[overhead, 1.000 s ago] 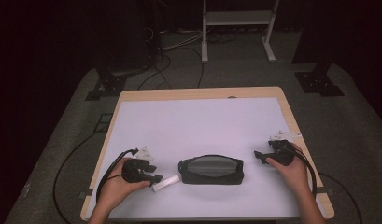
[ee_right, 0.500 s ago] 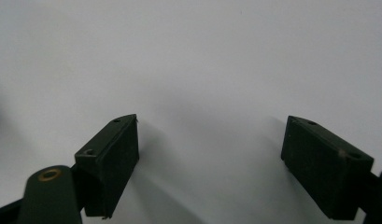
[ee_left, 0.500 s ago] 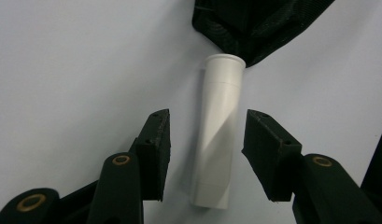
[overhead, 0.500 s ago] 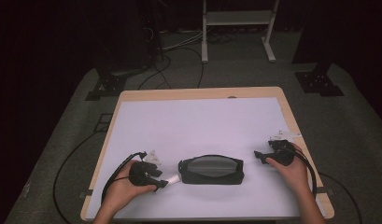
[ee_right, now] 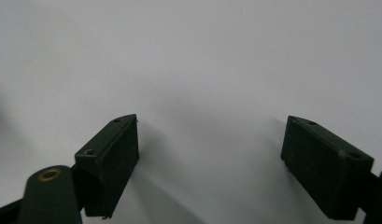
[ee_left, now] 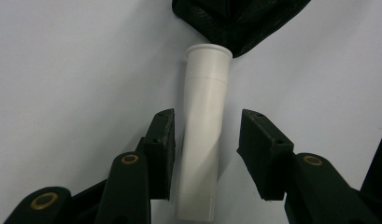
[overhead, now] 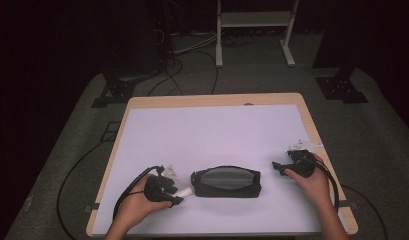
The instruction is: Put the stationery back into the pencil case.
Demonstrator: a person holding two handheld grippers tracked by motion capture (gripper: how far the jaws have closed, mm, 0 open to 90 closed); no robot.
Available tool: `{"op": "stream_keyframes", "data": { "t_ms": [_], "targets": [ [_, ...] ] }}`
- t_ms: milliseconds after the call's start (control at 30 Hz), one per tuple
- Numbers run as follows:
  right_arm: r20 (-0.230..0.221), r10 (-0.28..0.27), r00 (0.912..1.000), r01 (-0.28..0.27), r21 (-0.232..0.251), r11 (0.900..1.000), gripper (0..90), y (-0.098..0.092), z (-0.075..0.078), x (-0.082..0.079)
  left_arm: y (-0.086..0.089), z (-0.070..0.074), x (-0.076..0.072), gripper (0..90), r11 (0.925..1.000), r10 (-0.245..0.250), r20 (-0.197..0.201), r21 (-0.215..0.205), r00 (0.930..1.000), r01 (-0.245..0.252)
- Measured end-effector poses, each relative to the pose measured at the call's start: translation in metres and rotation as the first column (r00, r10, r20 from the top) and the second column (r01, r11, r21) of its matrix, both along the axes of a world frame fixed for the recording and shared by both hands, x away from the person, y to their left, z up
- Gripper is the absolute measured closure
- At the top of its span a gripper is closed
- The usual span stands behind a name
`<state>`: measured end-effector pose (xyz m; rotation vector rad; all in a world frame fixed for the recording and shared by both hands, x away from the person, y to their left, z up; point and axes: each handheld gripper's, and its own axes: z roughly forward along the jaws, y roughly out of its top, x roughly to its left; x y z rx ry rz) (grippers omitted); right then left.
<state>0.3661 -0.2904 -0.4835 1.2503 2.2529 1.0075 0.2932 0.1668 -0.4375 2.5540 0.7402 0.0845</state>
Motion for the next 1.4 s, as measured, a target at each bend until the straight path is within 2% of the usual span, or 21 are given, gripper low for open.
{"op": "stream_keyframes", "data": {
  "t_ms": [300, 600, 700, 1167, 1400],
  "targets": [
    [0.0, 0.0, 1.0, 0.0, 0.0, 1.0, 17.7, 0.0, 0.0, 0.0, -0.003, -0.006, 0.001, 60.2, 0.9989, -0.009, -0.008, 0.047, 0.9999, 0.009],
    [0.0, -0.001, 1.0, 0.001, 0.0, 1.0, 17.7, 0.0, 0.0, 0.0, -0.005, -0.006, 0.001, 67.7, 0.9964, -0.026, 0.014, 0.081, 0.9996, 0.024],
    [0.0, 0.0, 1.0, 0.0, 0.0, 1.0, 17.7, 0.0, 0.0, 0.0, -0.004, -0.006, 0.002, 70.4, 0.9963, -0.03, 0.014, 0.081, 0.9995, 0.029],
    [0.0, 0.0, 1.0, 0.0, 0.001, 1.0, 17.7, 0.0, 0.0, 0.0, -0.001, -0.004, 0.002, 70.5, 0.9969, -0.029, 0.005, 0.074, 0.9996, 0.028],
    [0.0, 0.0, 1.0, 0.0, 0.001, 1.0, 17.7, 0.0, 0.0, 0.0, 0.006, 0.002, 0.002, 70.5, 0.9991, -0.012, 0.009, 0.041, 0.9999, 0.012]
  ]
}}
